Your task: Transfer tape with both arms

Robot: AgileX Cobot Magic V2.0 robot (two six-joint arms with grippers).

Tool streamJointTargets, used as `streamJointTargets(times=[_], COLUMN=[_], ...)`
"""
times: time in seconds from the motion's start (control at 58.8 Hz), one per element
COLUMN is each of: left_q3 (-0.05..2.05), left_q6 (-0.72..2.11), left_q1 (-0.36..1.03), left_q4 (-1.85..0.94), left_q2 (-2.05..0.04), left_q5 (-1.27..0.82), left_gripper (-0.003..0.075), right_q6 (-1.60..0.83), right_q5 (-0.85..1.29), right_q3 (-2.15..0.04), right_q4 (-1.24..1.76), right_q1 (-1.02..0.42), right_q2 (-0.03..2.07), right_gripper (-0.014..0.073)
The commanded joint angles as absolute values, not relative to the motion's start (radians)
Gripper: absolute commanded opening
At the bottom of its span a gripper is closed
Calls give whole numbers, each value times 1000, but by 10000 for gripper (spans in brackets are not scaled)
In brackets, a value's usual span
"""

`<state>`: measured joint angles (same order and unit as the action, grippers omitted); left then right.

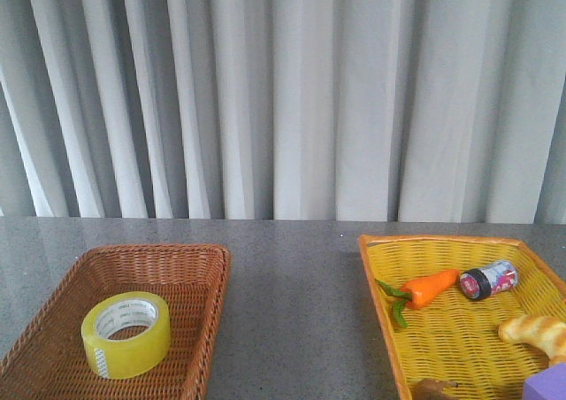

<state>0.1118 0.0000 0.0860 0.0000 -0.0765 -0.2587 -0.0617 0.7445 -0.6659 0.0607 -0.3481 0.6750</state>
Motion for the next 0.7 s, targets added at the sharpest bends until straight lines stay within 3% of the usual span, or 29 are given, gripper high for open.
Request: streamJointTargets(times=[0.0, 0.119, 0.68], left_q3=[57, -21, -17], left_q6=[-17, -25, -28], left_q1=[81, 81, 81], left_q4=[-9, -50, -59], left_q2=[-31, 30, 26], left_q5=[-70, 25, 0], left_gripper=[-6, -6, -6], right_q6=[-62, -62, -62], right_q5=[692, 693, 699], right_q3=[-690, -690, -690], right_q4=[61, 61, 61], right_q1=[-344, -344, -344], right_q2=[673, 673, 673], right_gripper=[-7, -7, -7])
